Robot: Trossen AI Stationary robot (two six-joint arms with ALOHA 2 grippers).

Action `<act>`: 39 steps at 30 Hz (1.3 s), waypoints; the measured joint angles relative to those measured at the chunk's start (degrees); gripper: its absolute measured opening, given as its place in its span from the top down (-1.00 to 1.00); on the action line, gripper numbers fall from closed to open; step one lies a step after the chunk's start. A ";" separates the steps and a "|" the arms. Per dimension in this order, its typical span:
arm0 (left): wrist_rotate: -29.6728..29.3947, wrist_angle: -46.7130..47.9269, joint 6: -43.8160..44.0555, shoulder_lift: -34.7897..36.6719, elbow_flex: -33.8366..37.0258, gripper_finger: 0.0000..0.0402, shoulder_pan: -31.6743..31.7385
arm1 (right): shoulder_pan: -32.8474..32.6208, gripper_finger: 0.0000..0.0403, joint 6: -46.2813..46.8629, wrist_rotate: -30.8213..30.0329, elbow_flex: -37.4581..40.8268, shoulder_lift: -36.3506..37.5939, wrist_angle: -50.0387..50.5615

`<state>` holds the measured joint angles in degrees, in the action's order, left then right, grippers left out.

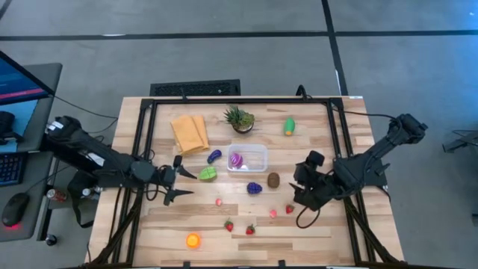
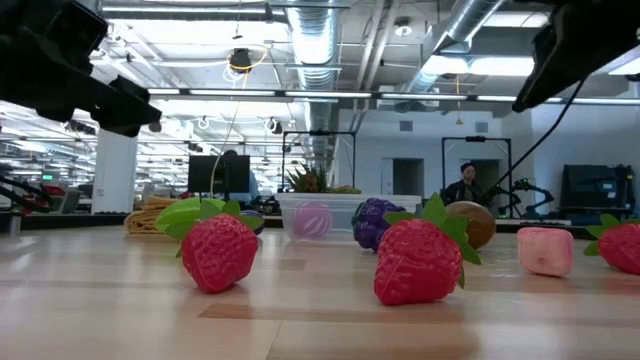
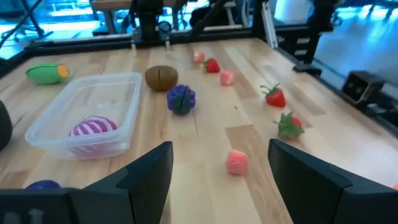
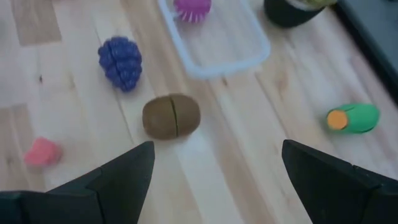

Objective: Pick and placing Produce into tupperware
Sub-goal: Put the left pink peach into the transparent container

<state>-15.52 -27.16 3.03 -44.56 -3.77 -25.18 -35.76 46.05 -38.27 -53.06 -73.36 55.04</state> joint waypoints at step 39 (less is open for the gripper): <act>1.74 -14.40 7.28 -55.01 -23.34 -0.27 0.26 | -16.28 -0.71 11.11 -30.00 15.93 -0.02 -15.25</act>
<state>-13.78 -41.56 10.31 -99.57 -27.11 -24.92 -52.04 57.16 -68.27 -37.12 -73.38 39.79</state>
